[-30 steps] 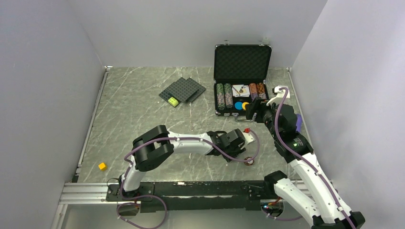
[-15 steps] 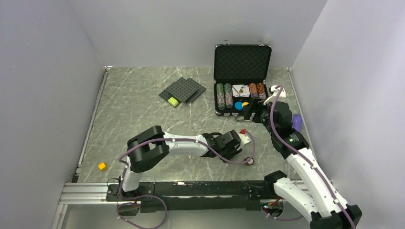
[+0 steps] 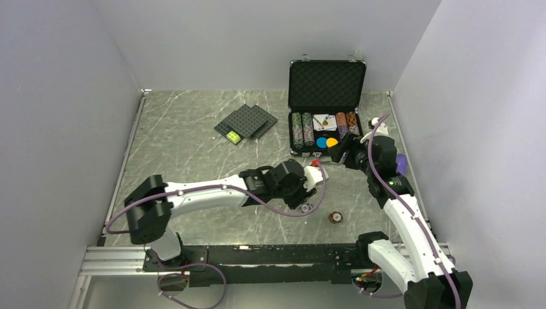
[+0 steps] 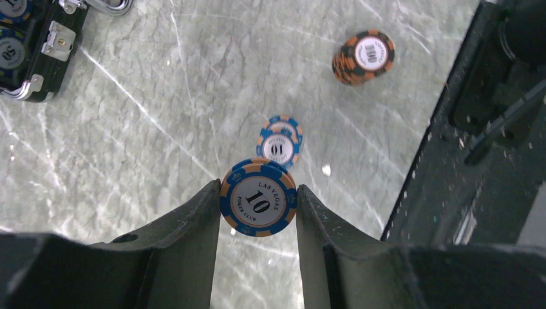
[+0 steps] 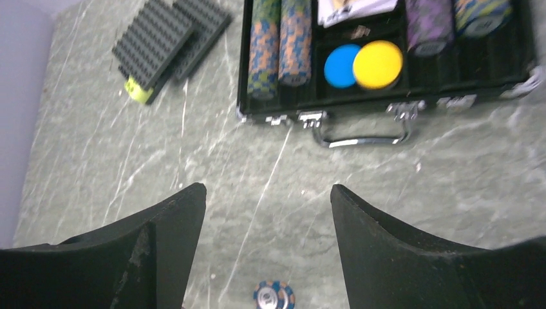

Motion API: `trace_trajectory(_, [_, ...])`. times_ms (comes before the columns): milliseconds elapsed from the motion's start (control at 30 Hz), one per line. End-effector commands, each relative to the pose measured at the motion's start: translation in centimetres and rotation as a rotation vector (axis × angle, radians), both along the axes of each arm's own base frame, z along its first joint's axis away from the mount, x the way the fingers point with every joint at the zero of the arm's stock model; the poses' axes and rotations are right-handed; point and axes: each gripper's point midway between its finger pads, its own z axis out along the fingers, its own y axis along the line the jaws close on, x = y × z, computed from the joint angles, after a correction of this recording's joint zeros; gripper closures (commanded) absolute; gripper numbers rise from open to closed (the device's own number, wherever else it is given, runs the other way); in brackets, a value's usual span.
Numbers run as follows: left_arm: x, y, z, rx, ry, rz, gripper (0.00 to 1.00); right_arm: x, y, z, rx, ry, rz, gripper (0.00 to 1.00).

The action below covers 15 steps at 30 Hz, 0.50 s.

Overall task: Pack up texas hold em set
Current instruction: Pick up the poker chip from the center of the board.

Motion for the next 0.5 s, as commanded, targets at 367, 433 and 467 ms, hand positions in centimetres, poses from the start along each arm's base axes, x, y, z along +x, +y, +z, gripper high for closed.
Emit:
trace_trajectory(367, [-2.2,6.7,3.8,-0.012,-0.082,-0.207,1.00,-9.0,11.3,-1.1,0.635,0.145,0.646,0.38])
trace_trajectory(433, [-2.1,6.8,3.9,-0.023,-0.088,-0.207,1.00,-9.7,12.1,-1.3,0.639,0.161,0.666,0.39])
trace_trajectory(467, [-2.0,6.8,3.9,-0.028,-0.091,-0.208,1.00,-10.1,12.6,-1.5,0.633,0.178,0.678,0.39])
